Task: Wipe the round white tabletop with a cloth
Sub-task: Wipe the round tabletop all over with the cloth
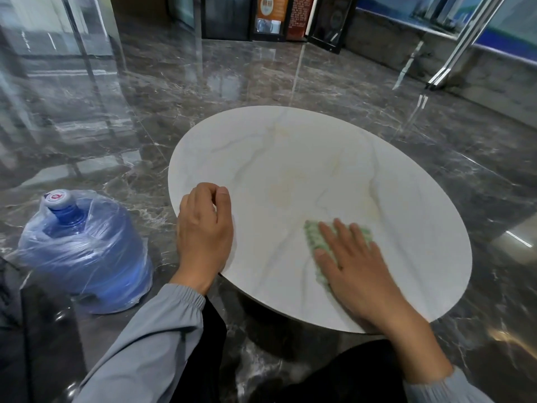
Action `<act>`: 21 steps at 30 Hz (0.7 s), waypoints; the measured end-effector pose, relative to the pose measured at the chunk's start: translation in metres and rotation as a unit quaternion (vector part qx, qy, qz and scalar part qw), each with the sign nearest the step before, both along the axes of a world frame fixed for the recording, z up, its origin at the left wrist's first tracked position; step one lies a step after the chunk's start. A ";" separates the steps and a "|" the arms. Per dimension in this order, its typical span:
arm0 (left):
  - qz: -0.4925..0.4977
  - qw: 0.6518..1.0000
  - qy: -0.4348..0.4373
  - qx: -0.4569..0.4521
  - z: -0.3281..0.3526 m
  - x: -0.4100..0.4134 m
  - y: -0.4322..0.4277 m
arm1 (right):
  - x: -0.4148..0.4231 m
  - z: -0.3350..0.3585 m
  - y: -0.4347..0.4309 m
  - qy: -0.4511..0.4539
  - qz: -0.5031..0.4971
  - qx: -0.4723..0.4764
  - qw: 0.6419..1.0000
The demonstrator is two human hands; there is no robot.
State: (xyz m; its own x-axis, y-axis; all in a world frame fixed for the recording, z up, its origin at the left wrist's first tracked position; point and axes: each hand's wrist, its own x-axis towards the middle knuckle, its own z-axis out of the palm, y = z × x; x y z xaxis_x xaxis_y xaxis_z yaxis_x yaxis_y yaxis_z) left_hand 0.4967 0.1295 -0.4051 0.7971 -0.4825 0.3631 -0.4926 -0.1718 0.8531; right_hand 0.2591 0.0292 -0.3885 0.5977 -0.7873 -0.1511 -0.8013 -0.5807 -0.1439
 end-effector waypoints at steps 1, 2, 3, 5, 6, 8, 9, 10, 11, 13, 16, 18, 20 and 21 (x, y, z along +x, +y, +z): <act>0.002 1.000 -0.003 0.005 0.001 -0.001 0.000 | -0.002 0.002 -0.008 0.004 -0.031 0.008 0.999; 0.001 1.000 -0.006 0.009 0.001 -0.002 -0.001 | 0.001 0.002 -0.011 0.008 -0.050 0.014 0.999; 0.000 1.000 -0.008 0.011 0.001 -0.002 -0.001 | 0.008 0.002 -0.009 0.013 -0.053 0.015 0.998; -0.005 1.000 -0.010 0.011 0.001 -0.002 -0.001 | 0.031 -0.002 0.011 0.011 -0.002 -0.002 1.000; -0.009 1.000 -0.010 0.010 0.001 -0.001 -0.001 | 0.044 -0.004 0.026 -0.004 0.044 -0.014 0.999; -0.012 1.000 -0.006 0.008 0.001 -0.001 0.000 | 0.062 -0.009 0.056 -0.041 0.134 -0.023 0.990; -0.011 1.000 -0.002 0.007 0.001 -0.001 0.000 | 0.066 -0.011 0.067 -0.053 0.164 -0.017 0.985; -0.012 1.000 0.002 0.007 0.000 -0.001 0.000 | 0.067 -0.012 0.070 -0.061 0.179 -0.008 0.982; -0.014 1.000 0.003 0.007 0.000 0.000 0.000 | 0.066 -0.011 0.068 -0.066 0.181 0.002 0.981; -0.017 1.000 0.004 0.005 -0.001 0.000 0.001 | 0.057 -0.008 0.047 -0.061 0.157 0.005 0.986; -0.017 1.000 0.009 0.002 0.000 0.000 0.000 | 0.038 0.002 -0.002 -0.012 0.051 0.000 0.999; -0.015 1.000 0.012 -0.002 0.000 -0.001 0.000 | 0.032 0.009 -0.022 0.008 -0.010 0.022 1.000; -0.018 1.000 0.017 -0.007 0.001 -0.001 0.000 | 0.040 0.010 -0.019 0.021 -0.010 0.027 0.999; -0.020 1.000 0.017 -0.007 0.001 -0.001 0.000 | 0.047 0.008 -0.009 0.022 0.018 0.014 0.999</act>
State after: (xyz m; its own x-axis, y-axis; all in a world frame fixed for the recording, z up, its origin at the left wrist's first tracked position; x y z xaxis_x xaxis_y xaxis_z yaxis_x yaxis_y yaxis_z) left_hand 0.4960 0.1299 -0.4045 0.7893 -0.5086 0.3439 -0.4700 -0.1403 0.8714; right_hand 0.3063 0.0200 -0.3801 0.6170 -0.7611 -0.2000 -0.7865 -0.6048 -0.1250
